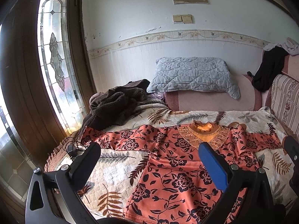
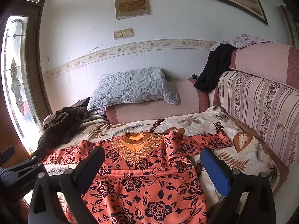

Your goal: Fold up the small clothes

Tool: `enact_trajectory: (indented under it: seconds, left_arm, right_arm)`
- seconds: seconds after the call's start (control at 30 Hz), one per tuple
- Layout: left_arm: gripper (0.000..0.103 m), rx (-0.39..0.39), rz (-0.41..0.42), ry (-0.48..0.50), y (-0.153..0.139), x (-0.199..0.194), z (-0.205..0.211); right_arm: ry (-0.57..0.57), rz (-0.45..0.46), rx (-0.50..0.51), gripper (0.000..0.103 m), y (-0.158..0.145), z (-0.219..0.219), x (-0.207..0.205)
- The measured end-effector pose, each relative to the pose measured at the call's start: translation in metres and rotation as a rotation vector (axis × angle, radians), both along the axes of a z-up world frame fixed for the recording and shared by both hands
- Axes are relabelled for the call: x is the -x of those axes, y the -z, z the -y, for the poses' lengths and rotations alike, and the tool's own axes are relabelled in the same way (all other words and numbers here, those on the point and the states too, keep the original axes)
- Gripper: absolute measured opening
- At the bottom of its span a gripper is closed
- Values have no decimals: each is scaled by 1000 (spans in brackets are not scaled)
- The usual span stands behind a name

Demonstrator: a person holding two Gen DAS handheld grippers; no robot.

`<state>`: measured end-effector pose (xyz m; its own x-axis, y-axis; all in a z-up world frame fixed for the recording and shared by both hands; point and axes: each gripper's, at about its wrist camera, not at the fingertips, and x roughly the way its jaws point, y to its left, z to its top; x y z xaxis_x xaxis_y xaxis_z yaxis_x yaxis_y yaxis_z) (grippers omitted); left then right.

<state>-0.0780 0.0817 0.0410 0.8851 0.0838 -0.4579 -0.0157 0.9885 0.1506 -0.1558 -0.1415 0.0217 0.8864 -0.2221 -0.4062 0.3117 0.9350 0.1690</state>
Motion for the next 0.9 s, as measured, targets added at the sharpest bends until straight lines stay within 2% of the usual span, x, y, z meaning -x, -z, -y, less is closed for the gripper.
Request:
enact_trajectory:
  seconds: [0.1, 0.23, 0.3, 0.4, 0.5, 0.6, 0.67, 0.73, 0.8, 0.87, 0.9]
  left_arm:
    - [103, 16, -48, 25, 12, -21, 3]
    - [103, 46, -235, 47, 55, -71, 11]
    - [103, 29, -277, 29, 76, -87, 16]
    - [103, 30, -296, 30, 95, -99, 22]
    - [103, 28, -294, 48, 100, -111, 31]
    - [103, 26, -312, 85, 114, -130, 40]
    - [103, 30, -362, 110, 135, -149, 43]
    - [103, 44, -416, 121, 161, -167, 44]
    - [103, 40, -462, 116, 187, -186, 45]
    - [103, 21, -482, 116, 208, -199, 48]
    - [103, 7, -491, 118, 217, -205, 49]
  right_arm:
    - [-16, -19, -64, 103, 8, 12, -18]
    - [10, -79, -188, 103, 43, 51, -45]
    - [62, -118, -203, 103, 63, 72, -56]
    - [117, -144, -230, 103, 79, 91, -63]
    - [108, -85, -242, 103, 82, 97, -75]
    - [61, -157, -295, 103, 105, 119, -96]
    - [81, -186, -369, 103, 133, 147, -104]
    - [105, -175, -504, 102, 164, 183, -115]
    - [148, -126, -672, 98, 197, 222, -124]
    - [234, -89, -832, 88, 228, 259, -130]
    - [276, -68, -902, 86, 243, 275, -132]
